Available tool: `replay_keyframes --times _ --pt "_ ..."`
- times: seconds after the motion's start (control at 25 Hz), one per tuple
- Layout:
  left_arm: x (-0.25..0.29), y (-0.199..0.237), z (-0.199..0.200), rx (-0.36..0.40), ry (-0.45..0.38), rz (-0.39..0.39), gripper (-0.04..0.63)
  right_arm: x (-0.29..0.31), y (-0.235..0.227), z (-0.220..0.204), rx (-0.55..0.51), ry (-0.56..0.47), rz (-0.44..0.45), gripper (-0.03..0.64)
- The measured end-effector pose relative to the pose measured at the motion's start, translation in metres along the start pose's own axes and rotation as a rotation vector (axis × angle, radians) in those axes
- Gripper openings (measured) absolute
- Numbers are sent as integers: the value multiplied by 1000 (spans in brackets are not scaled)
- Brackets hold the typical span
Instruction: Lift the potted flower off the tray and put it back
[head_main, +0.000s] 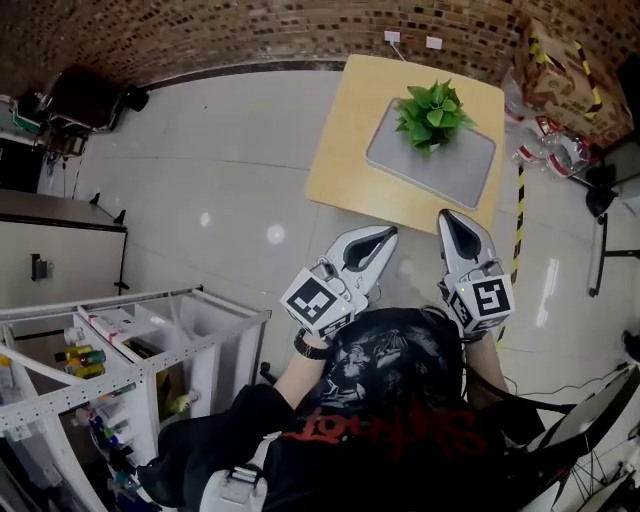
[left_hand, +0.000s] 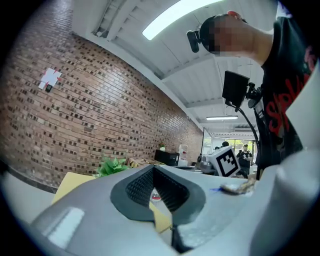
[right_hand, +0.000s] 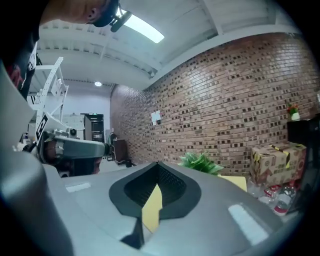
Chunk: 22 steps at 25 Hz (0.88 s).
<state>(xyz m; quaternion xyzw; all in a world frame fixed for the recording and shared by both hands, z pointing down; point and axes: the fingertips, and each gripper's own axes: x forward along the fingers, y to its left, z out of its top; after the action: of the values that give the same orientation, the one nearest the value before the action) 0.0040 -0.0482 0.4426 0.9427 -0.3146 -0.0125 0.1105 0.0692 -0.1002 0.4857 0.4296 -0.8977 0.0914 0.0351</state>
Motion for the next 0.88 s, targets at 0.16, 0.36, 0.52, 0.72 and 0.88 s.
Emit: replay_keyframes --times 0.16,0.36,0.52,0.72,0.88 --pt "40 26 6 -6 34 -5 5 39 -49 -11 23 34 69 44" --pt "55 69 -14 -68 95 27 5 107 -108 -111 -73 239 37 542" --pt "67 91 7 -16 131 34 5 161 -173 -192 -43 353 -19 594" --pt "54 116 23 15 114 116 4 252 -208 -247 -79 421 -9 594" --pt "49 117 24 17 123 136 5 302 -215 -237 -113 438 -41 549"
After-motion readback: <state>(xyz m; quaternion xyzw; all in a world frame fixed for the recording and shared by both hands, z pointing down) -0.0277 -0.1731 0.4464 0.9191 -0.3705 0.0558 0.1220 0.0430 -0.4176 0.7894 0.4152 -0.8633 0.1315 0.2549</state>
